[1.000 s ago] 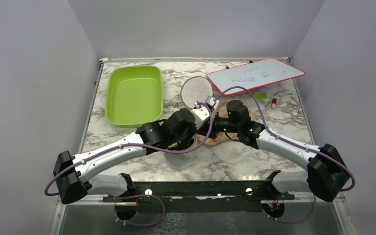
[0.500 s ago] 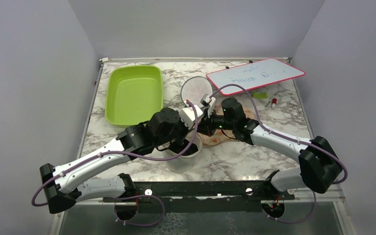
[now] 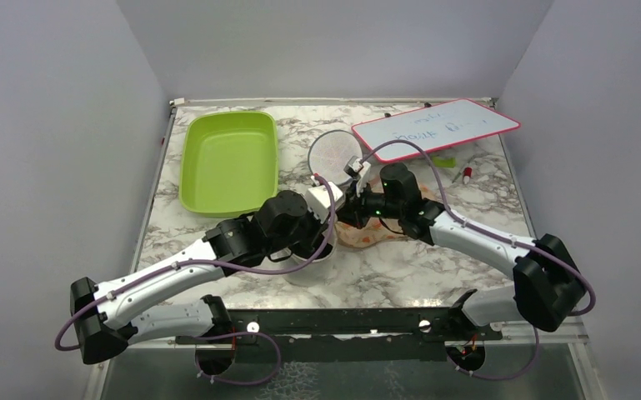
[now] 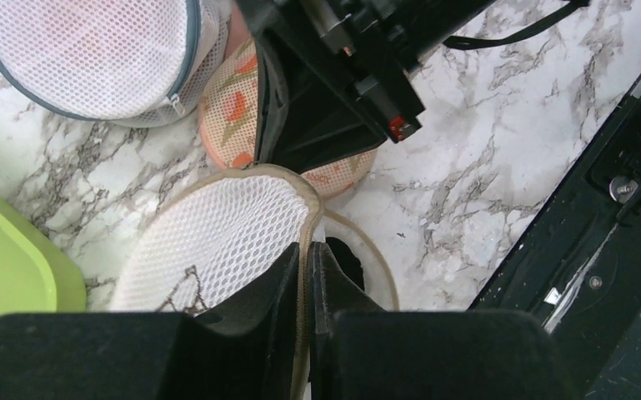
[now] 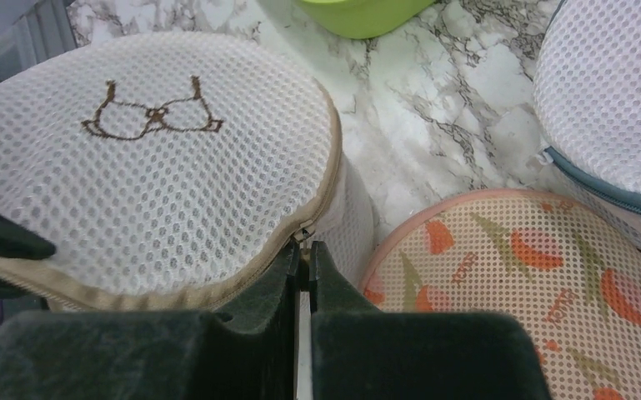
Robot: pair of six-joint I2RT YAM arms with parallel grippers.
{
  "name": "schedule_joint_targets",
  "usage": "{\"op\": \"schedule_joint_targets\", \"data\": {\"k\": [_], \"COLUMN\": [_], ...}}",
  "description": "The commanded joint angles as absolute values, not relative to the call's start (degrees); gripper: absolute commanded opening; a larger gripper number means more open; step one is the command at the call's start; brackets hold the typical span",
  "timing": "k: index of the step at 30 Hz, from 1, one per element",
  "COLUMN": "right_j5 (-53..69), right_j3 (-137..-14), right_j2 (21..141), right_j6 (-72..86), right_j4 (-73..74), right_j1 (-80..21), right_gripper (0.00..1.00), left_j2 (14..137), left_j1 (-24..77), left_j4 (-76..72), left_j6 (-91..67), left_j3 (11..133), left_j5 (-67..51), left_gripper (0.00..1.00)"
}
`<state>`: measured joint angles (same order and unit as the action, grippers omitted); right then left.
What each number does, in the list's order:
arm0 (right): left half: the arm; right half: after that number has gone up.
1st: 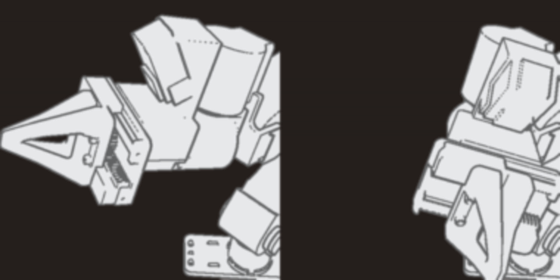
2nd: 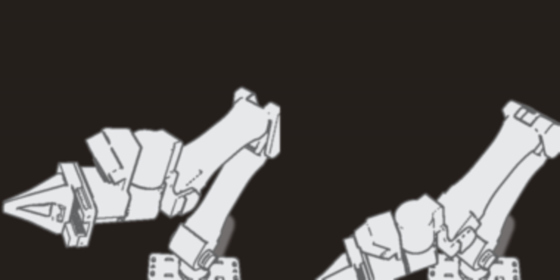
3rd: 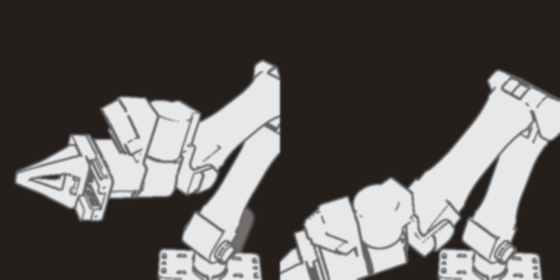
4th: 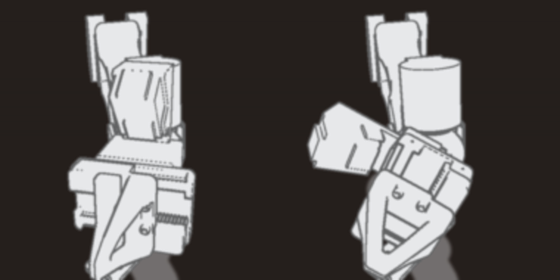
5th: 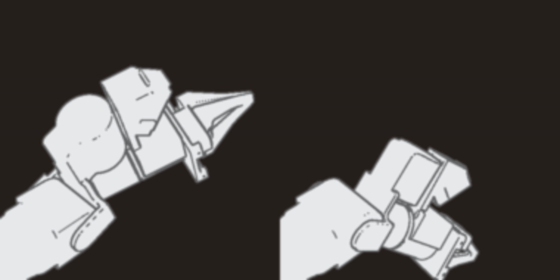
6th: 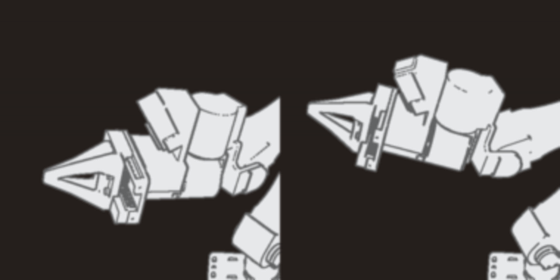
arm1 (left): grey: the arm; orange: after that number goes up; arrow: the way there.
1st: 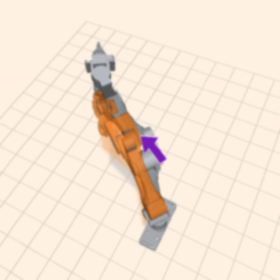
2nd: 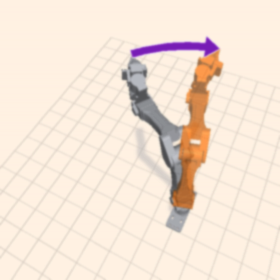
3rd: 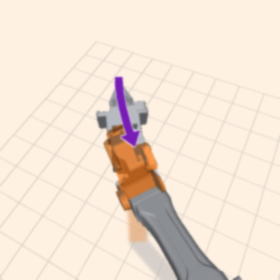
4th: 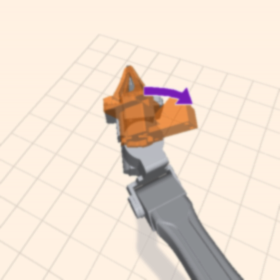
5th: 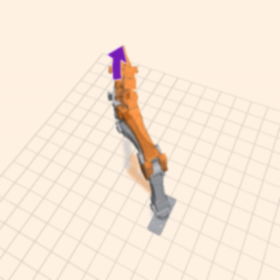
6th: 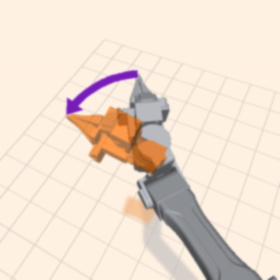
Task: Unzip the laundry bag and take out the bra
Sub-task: Unzip the laundry bag at the center of the board.
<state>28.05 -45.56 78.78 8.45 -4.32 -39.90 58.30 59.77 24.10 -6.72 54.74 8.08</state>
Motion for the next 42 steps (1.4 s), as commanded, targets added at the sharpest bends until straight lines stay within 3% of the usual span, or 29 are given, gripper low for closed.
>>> {"op": "schedule_joint_targets", "data": {"k": [1, 3, 8, 11, 17, 29, 34, 37, 42], "right_j5": [29.81, 30.14, 30.48, 31.21, 32.62, 33.48, 33.35, 33.16, 33.17], "right_j3": [-44.67, -43.9, -44.38, -44.83, -45.21, -46.17, -46.93, -46.41, -46.42], "right_j2": [74.73, 74.21, 75.42, 75.55, 75.76, 75.55, 74.22, 73.35, 73.53], "right_j6": [6.96, 6.82, 6.14, 5.98, 5.81, 5.4, 5.47, 5.72, 4.85], "right_j4": [-3.36, -3.32, -2.01, -2.54, -3.42, -2.2, -0.99, -1.69, -0.77], "right_j1": [-39.91, -39.97, -39.93, -39.98, -39.93, -39.99, -39.97, -39.99, -39.99], "right_gripper": [0.01, 0.01, 0.01, 0.01, 0.01, 0.01, 0.01, 0.01, 0.01], "left_j2": [59.9, 60.82, 62.71, 62.87, 64.78, 71.04, 71.89, 71.92, 71.63], "left_j1": [59.86, 59.81, 59.77, 58.7, 57.13, 57.04, 57.04, 57.04, 57.04], "left_j4": [22.86, 22.95, 22.85, 22.34, 23.84, 27.84, 28.0, 28.4, 28.72], "left_j6": [-9.84, -9.82, -9.48, -9.61, -10.9, -10.44, -10.11, -9.14, -8.62], "left_j3": [53.89, 54.02, 55.35, 56.17, 58.75, 62.44, 61.84, 60.84, 60.62], "left_j5": [11.74, 12.14, 13.35, 11.52, 7.67, 6.77, 9.0, 9.9, 10.39], "left_gripper": [0.03, 0.09, 0.37, 0.63, 0.81, 0.96, 0.97, 0.91, 0.62]}}
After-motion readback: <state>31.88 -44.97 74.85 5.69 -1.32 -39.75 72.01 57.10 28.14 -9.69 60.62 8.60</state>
